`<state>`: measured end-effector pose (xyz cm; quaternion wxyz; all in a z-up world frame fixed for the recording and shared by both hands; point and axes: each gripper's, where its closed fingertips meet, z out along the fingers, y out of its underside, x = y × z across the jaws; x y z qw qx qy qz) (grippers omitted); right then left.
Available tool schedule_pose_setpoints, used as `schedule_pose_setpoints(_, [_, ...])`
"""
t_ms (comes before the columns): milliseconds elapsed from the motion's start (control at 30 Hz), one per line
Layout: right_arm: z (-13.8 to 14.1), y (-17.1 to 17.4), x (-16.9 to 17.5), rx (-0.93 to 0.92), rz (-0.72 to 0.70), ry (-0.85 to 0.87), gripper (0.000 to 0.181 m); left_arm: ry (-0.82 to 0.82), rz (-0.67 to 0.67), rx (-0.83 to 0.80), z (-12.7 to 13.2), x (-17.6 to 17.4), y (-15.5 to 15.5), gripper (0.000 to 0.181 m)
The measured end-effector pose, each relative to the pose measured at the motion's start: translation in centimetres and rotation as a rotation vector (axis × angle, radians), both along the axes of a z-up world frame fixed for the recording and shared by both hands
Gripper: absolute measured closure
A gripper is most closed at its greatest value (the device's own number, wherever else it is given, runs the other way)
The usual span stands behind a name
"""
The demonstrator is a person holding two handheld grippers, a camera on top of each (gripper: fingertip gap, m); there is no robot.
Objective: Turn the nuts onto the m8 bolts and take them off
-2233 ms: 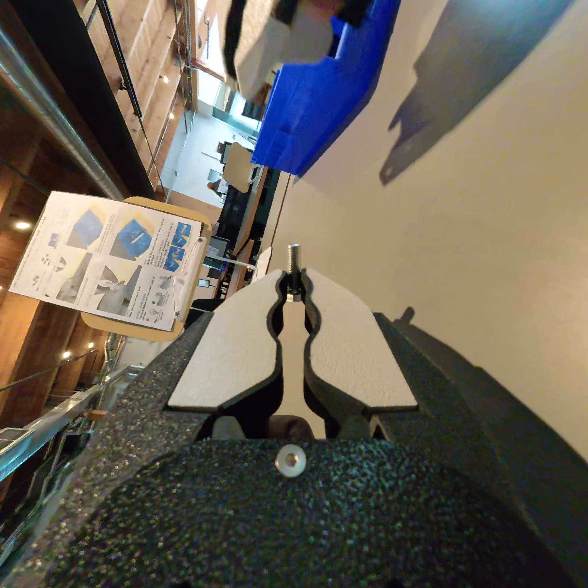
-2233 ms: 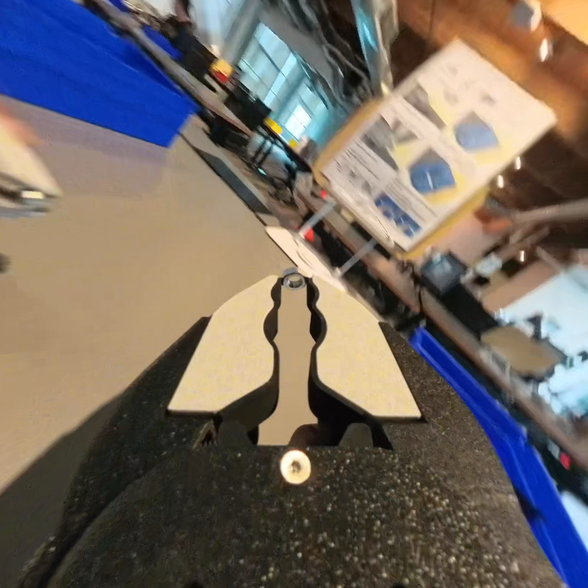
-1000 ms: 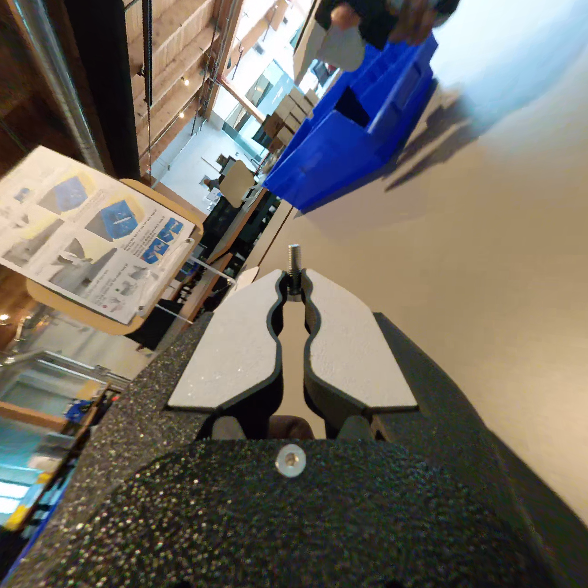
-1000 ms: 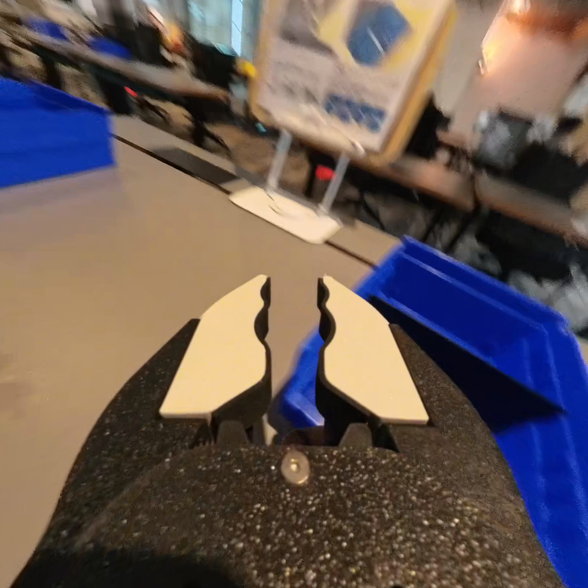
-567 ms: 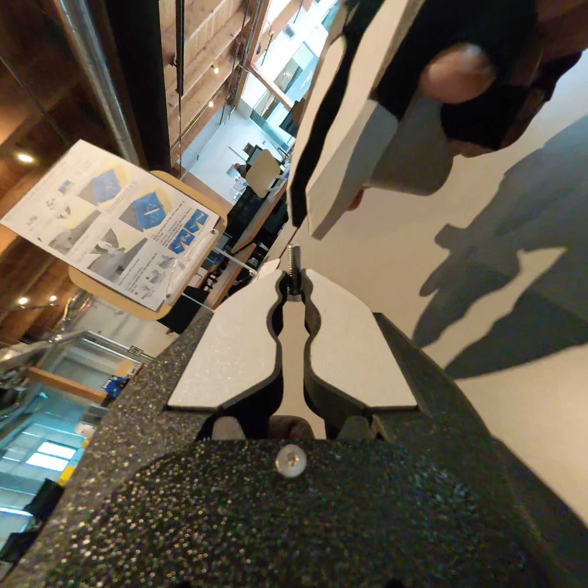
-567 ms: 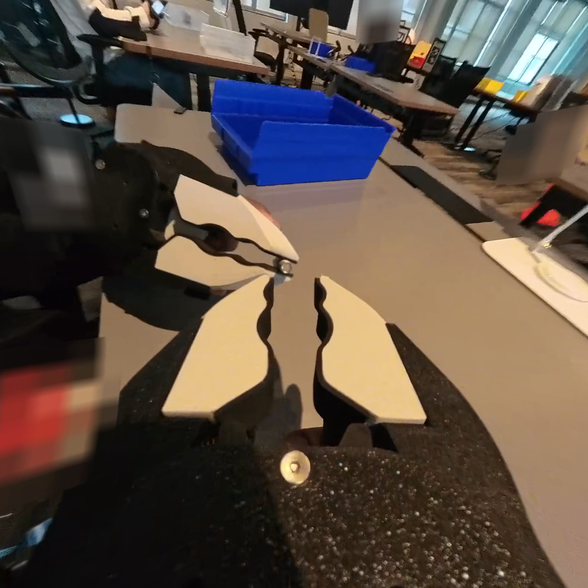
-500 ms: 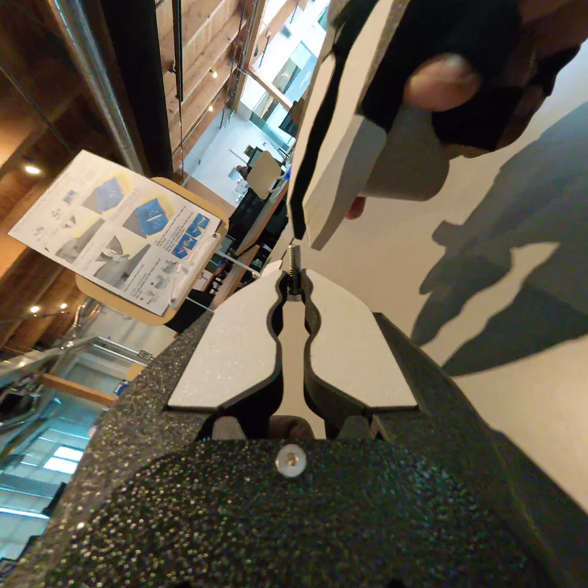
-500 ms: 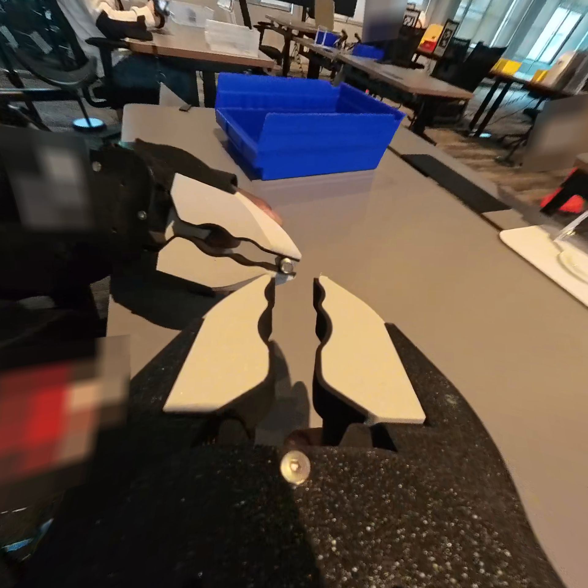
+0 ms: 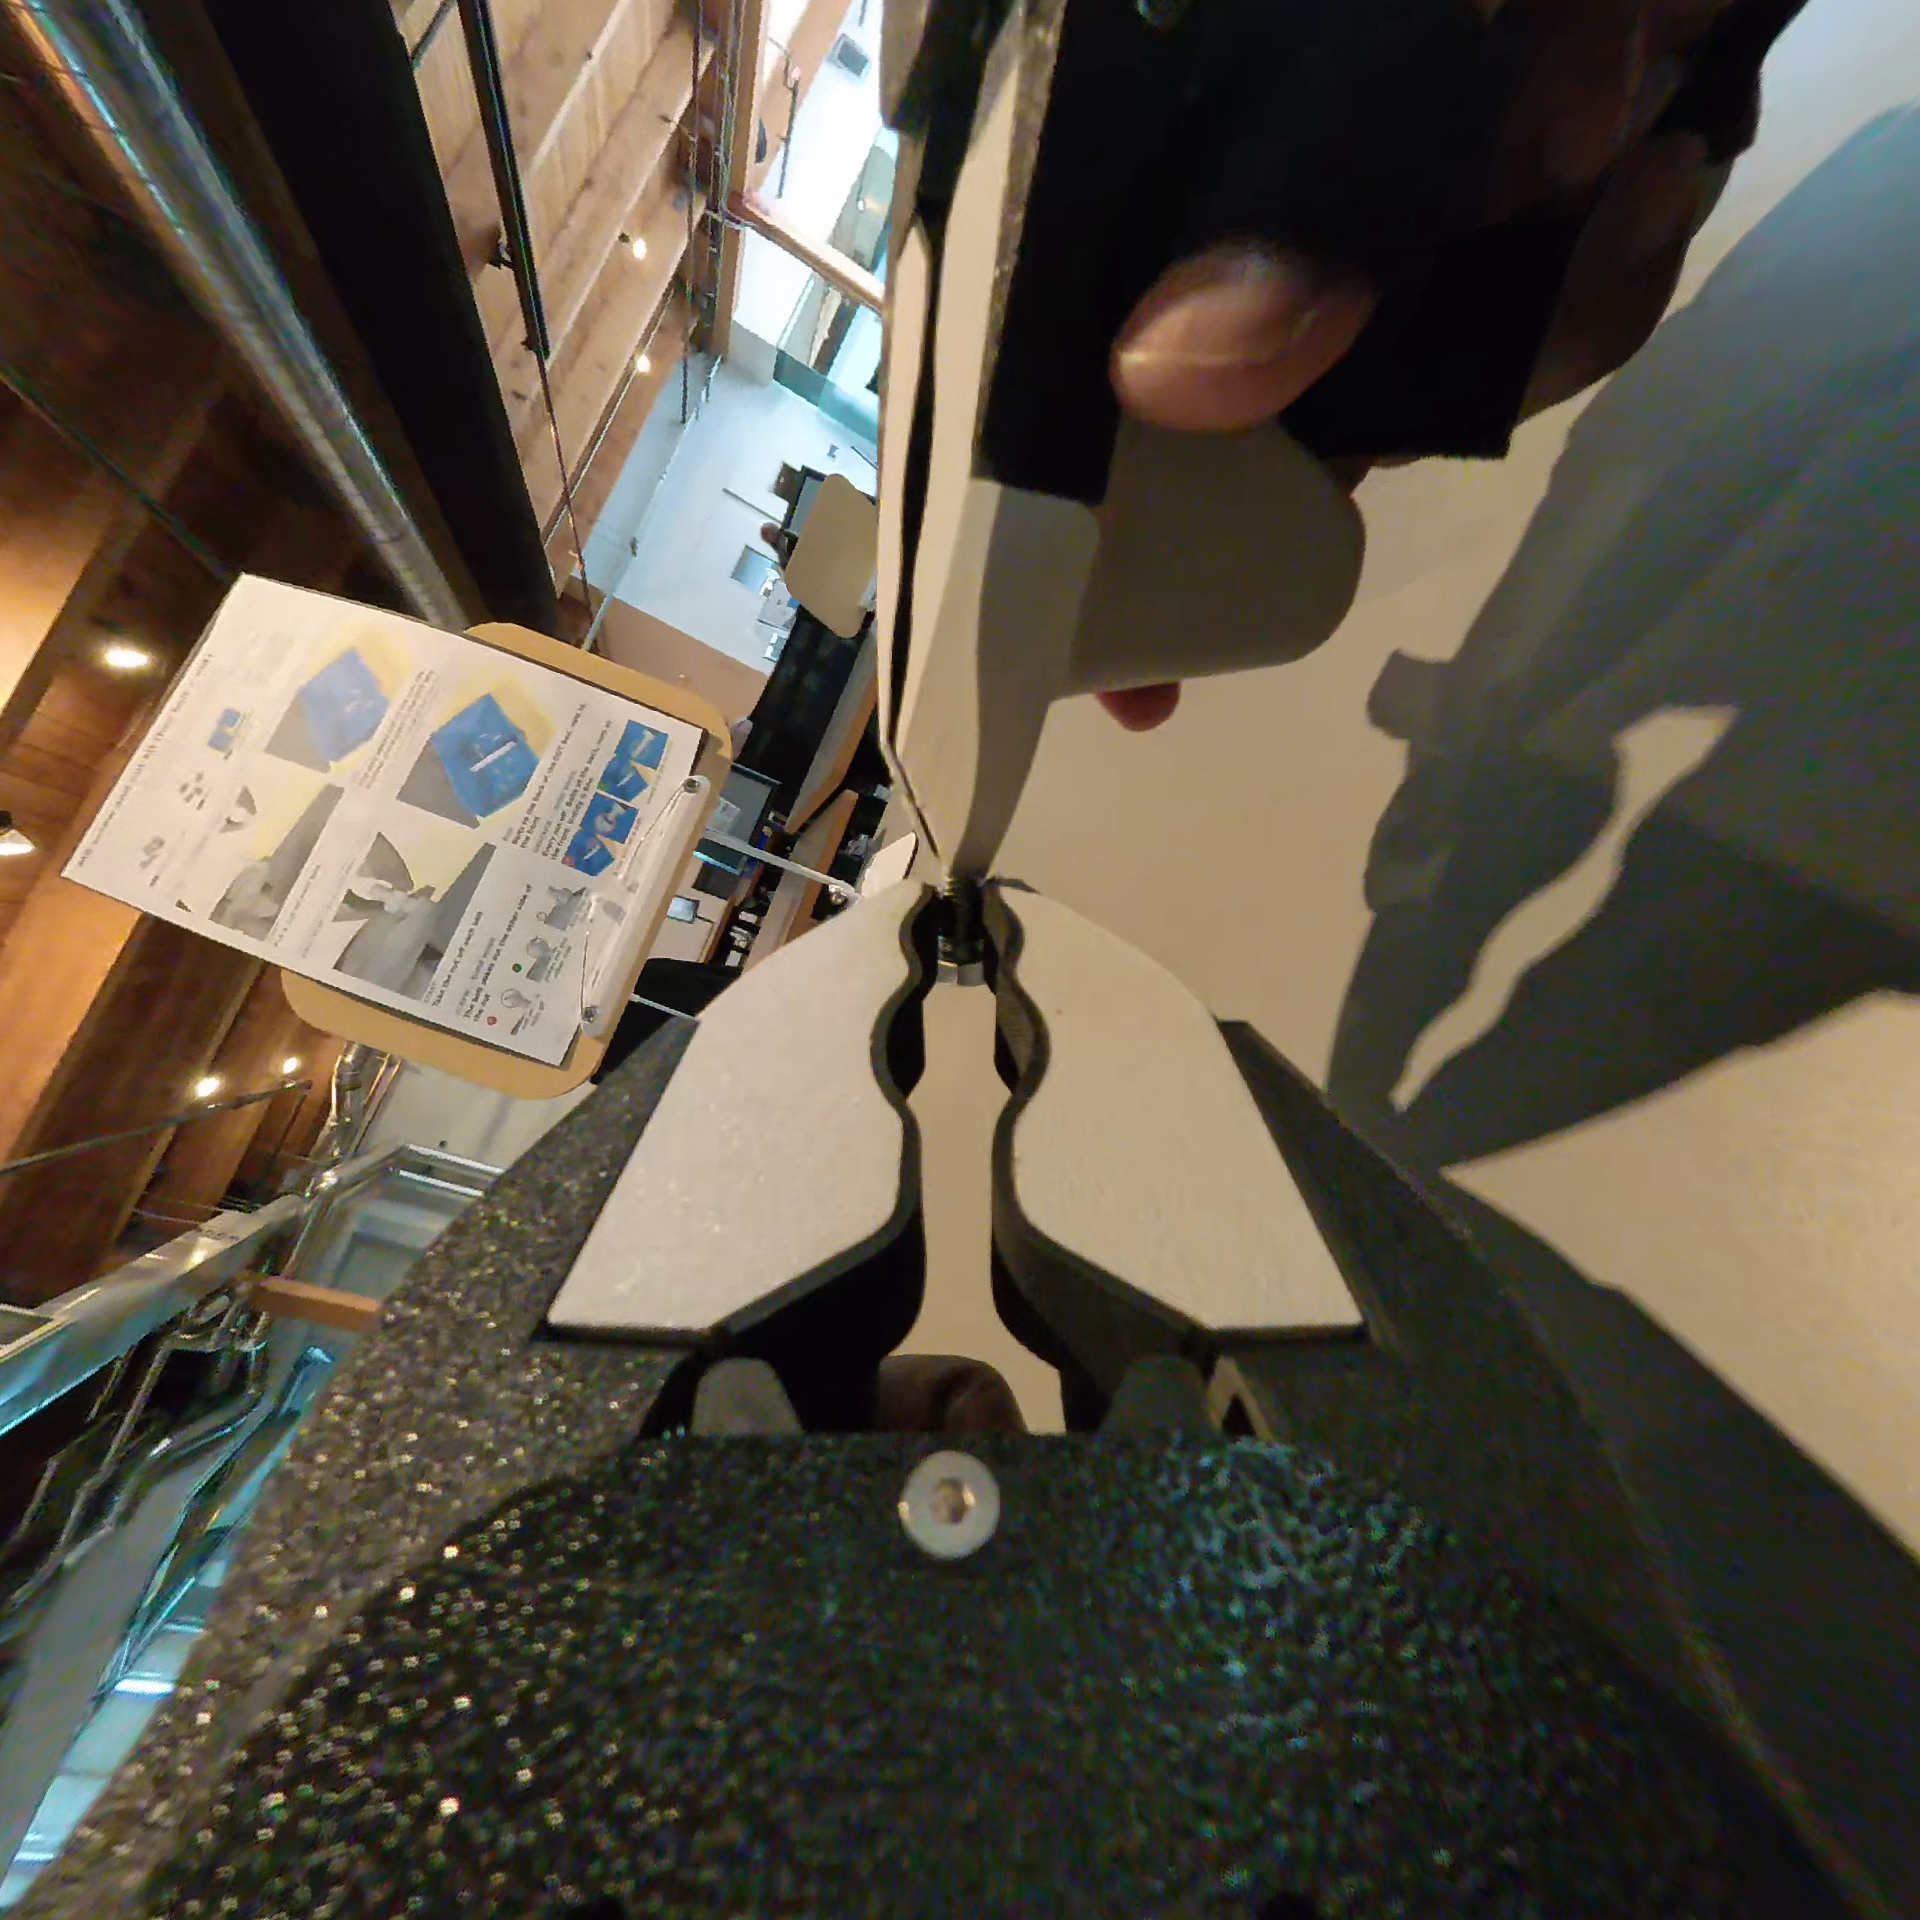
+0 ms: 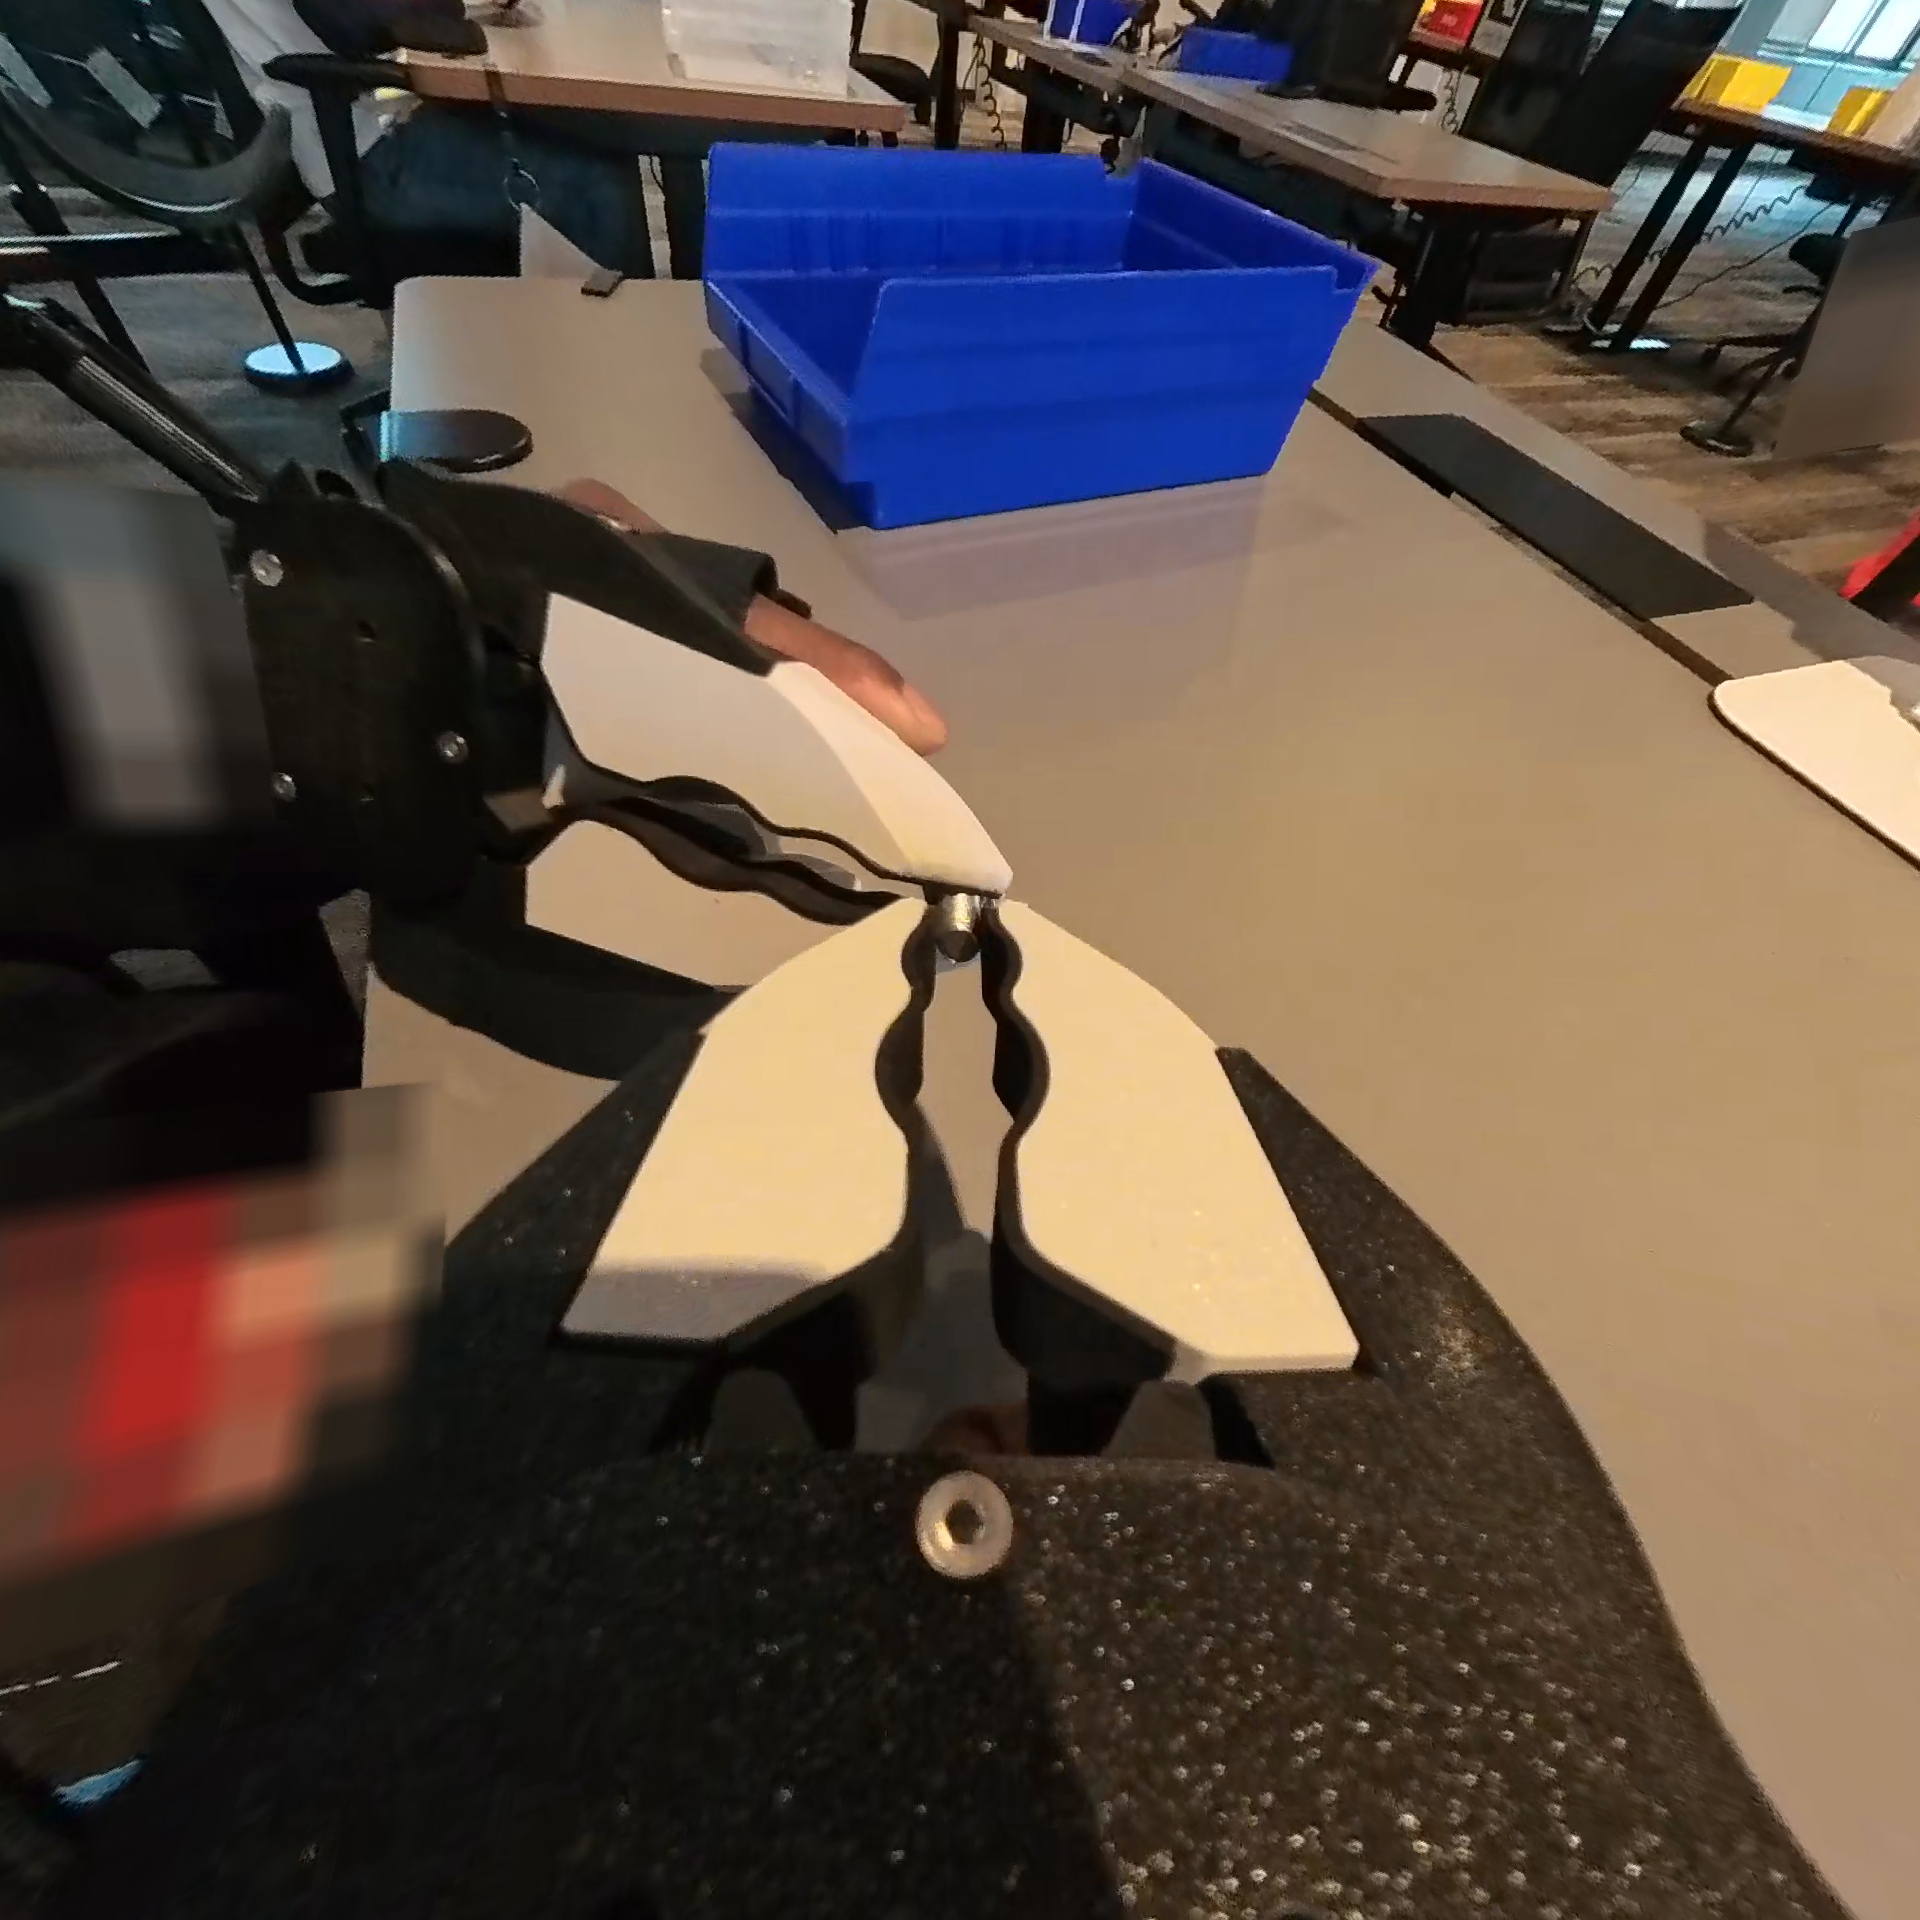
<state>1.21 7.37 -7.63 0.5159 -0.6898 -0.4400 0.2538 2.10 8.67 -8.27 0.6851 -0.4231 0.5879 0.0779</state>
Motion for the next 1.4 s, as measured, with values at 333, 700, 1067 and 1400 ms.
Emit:
schedule_pose_setpoints(333, [3.5,4.4,6.5,0.184,-0.268,-0.048,0.174,-0.201,-0.058,-0.120,1.8,-0.2,-0.2,0.154])
schedule_pose_setpoints(700, [5.6,21.2,38.8,0.021,-1.040,-0.409,0.173,-0.184,-0.052,-0.127,1.4,0.4,-0.3,0.158])
schedule_pose_setpoints(1067, [-2.6,24.6,45.2,-0.312,-1.057,-0.843,0.173,-0.202,-0.050,-0.126,1.7,0.0,-0.2,0.161])
schedule_pose_setpoints(1400, [-2.6,24.5,45.4,-0.361,-1.047,-0.793,0.166,-0.211,-0.057,-0.120,1.9,-0.1,-0.5,0.162])
